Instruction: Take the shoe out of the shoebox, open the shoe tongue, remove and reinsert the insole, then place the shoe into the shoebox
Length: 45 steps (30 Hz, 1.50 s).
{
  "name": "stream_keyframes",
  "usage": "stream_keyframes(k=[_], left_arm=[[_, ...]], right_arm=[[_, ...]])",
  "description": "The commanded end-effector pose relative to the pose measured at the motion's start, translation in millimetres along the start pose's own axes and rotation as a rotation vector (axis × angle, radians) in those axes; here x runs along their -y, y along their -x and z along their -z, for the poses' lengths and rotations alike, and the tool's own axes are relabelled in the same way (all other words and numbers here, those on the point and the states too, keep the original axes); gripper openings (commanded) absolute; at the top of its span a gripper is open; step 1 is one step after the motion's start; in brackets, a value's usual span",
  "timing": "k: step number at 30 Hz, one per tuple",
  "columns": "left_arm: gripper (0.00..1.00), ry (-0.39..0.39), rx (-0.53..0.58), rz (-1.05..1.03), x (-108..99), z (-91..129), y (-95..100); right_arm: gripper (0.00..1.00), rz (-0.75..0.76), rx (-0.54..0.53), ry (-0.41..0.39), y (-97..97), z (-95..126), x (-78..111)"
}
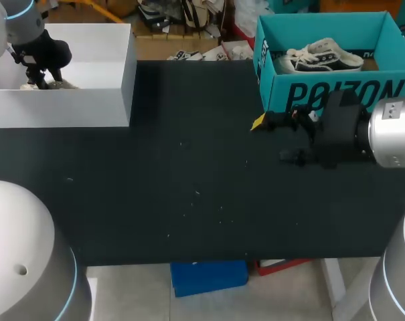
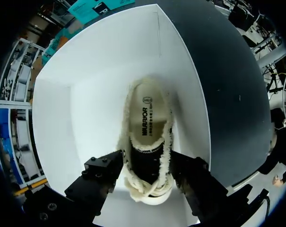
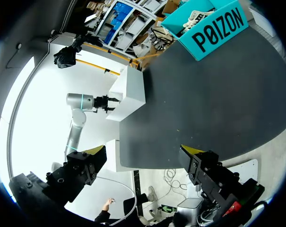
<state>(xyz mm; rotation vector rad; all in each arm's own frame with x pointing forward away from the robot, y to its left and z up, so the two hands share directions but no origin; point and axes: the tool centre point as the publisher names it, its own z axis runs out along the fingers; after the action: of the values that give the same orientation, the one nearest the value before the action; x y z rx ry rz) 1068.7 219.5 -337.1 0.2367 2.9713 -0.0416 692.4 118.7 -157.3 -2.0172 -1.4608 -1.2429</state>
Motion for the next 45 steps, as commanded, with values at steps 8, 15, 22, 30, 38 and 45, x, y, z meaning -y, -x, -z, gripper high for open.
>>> stream_keyframes(k=[8, 15, 22, 30, 38, 45], left_arm=[[0.47, 0.038, -0.018, -0.003, 9.3, 35.9, 11.7], [0.72, 0.028, -0.02, 0.049, 22.2, 65.1, 6.7], [0.8, 0.022, -0.02, 0.095, 43.4, 92.7, -4.4], [0.83, 0.039, -0.017, 0.14, 84.8, 117.9, -33.2], [0.86, 0.026, -0.026, 0.155, 131.2, 116.1, -57.5], [1.0, 0.024, -0.025, 0.18, 163.1, 103.1, -64.0]], right_arm=[[1.0, 0.0, 0.001, 0.001, -0.3, 0.2, 0.8], [1.0, 0.0, 0.001, 0.001, -0.3, 0.2, 0.8], [1.0, 0.0, 0.001, 0.001, -0.3, 0.2, 0.8], [1.0, 0.0, 0.001, 0.001, -0.3, 0.2, 0.8], [1.0, 0.0, 0.001, 0.001, -0.3, 0.2, 0.8], [1.0, 0.0, 0.001, 0.001, -0.3, 0.2, 0.8]])
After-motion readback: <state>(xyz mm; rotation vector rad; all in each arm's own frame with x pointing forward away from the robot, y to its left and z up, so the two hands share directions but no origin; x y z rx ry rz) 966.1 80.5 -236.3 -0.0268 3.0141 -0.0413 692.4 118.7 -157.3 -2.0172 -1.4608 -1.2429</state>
